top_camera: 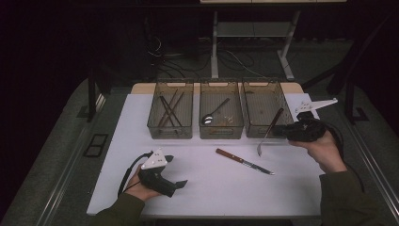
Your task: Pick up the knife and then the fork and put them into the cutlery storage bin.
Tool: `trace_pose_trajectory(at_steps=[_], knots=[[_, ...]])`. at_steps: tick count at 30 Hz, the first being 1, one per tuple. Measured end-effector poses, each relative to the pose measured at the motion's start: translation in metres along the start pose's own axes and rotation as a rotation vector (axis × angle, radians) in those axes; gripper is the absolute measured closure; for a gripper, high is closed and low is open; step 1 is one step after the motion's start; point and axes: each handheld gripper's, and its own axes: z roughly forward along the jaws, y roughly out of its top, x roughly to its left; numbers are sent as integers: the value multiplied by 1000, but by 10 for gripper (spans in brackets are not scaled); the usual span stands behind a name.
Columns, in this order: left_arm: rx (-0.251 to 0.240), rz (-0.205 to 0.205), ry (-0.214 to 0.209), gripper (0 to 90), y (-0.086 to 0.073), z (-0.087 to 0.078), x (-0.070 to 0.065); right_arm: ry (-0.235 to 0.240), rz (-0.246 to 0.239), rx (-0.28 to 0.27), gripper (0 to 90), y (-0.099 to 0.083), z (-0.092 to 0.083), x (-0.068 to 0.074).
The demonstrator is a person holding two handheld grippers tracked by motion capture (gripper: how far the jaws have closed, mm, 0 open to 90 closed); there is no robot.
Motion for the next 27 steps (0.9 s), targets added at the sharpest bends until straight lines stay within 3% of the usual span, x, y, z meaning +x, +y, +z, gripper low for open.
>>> trace_pose_trajectory(at_steps=[7,19,23,27], knots=[[0,2,0,0,0,0,0,-41,10,-47,773,20,-13,-11],[0,2,-2,0,0,0,0,-155,18,-102,773,73,-39,-33],[-4,3,-1,0,0,0,0,-217,25,-65,773,85,-33,-45],[-9,3,-2,0,0,-1,0,-262,52,-7,773,81,-17,-63]])
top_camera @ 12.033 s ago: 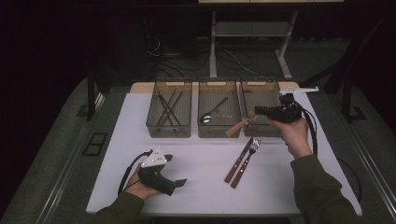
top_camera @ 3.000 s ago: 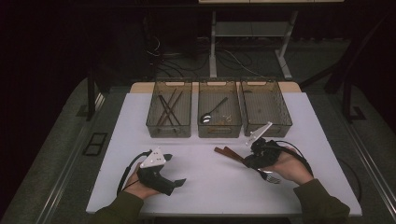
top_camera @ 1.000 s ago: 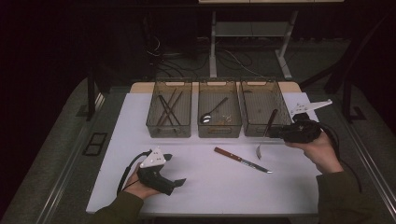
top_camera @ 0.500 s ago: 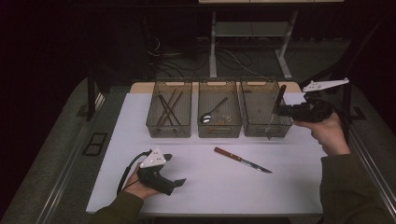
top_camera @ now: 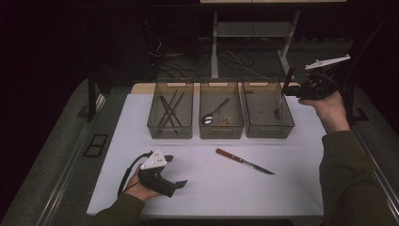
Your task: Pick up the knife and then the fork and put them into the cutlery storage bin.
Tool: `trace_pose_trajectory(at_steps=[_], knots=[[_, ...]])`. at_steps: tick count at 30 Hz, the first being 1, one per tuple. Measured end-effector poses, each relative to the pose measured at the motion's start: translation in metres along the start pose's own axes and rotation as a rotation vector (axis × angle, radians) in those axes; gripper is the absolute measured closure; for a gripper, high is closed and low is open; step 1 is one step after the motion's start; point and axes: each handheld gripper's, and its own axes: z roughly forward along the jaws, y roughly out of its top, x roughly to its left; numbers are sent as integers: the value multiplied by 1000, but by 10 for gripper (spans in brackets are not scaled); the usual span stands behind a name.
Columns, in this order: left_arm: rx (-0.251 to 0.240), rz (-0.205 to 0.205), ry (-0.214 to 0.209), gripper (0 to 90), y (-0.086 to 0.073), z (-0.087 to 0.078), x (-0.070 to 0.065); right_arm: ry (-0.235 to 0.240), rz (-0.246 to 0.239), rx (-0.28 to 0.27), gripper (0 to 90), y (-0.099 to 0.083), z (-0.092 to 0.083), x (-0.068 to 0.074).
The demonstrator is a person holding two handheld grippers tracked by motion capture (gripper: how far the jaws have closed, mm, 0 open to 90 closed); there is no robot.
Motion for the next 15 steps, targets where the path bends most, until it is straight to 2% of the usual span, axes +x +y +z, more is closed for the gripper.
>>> trace_pose_trajectory(at_steps=[8,9,10,15], knots=[[2,1,-3,0,0,1,0,-40,40,136,772,-23,39,-19],[3,1,-3,0,0,1,0,-40,49,143,900,-26,43,-20],[4,2,-4,0,0,1,0,-48,57,130,900,-27,45,-21],[2,1,-5,0,0,1,0,-40,41,176,900,-31,63,-17]])
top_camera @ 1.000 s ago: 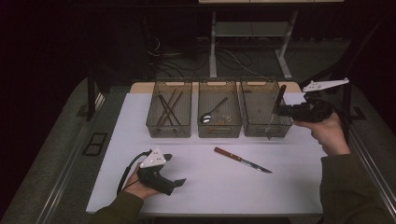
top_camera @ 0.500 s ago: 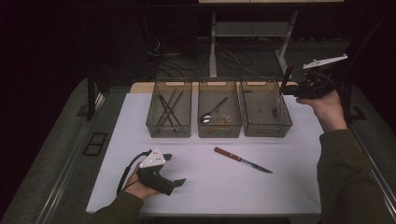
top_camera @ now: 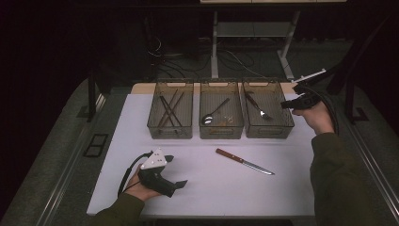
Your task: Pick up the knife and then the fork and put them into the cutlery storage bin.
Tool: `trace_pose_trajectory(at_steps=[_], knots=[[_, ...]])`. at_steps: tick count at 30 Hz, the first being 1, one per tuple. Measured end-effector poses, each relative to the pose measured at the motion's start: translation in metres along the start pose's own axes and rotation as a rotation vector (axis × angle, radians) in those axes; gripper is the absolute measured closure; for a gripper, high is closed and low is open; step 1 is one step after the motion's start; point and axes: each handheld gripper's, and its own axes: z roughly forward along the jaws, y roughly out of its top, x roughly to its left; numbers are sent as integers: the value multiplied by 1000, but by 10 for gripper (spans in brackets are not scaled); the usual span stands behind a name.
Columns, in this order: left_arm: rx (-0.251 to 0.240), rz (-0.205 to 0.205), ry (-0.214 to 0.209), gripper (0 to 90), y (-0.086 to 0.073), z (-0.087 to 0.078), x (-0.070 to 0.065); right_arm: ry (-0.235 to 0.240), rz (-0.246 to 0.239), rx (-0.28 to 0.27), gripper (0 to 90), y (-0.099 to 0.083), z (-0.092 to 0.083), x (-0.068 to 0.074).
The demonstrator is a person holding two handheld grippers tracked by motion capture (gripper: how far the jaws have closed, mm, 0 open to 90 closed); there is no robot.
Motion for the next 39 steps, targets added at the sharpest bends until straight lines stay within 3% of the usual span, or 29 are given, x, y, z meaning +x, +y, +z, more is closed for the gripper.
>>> trace_pose_trajectory(at_steps=[2,8,19,27,39], knots=[[-2,0,-1,0,0,0,0,21,6,6,900,-1,6,2],[-3,1,-1,0,0,-1,0,27,1,5,900,-5,11,7],[-5,2,2,0,0,-1,1,111,15,-122,900,-31,-14,12],[-4,19,4,0,-1,-3,3,143,-27,-180,893,-49,-30,27],[1,26,-1,0,-1,-3,4,202,-110,-170,633,-65,-32,61]])
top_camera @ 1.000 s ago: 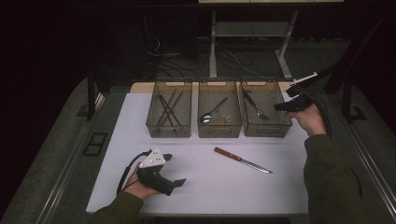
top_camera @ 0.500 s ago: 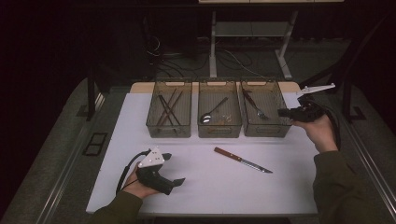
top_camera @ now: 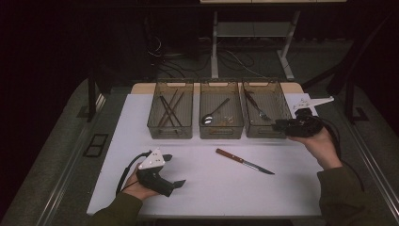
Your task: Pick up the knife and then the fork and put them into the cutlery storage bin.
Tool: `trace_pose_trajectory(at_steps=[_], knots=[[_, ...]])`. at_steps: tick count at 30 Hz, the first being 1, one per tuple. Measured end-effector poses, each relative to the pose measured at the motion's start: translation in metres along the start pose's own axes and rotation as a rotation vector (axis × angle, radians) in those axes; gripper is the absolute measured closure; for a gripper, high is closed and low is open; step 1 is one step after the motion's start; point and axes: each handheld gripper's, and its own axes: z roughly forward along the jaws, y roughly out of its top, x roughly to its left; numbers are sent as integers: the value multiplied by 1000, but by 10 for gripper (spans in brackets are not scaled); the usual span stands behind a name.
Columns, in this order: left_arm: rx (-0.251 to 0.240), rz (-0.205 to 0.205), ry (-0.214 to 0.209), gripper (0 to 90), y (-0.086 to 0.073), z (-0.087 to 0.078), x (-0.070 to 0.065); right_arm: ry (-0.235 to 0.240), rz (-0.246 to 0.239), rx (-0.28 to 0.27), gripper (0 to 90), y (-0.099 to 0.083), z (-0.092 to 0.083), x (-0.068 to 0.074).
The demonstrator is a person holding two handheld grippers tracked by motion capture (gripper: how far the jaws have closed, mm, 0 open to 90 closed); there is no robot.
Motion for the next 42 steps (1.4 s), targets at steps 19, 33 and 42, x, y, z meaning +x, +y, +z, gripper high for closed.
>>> trace_pose_trajectory(at_steps=[19,33,42], knots=[[2,2,0,0,0,0,-2,79,-150,236,504,-5,45,47],[4,2,-4,0,0,1,-2,100,-348,490,578,10,95,90],[-4,-5,-5,0,0,2,-3,109,-422,635,639,16,122,108]])
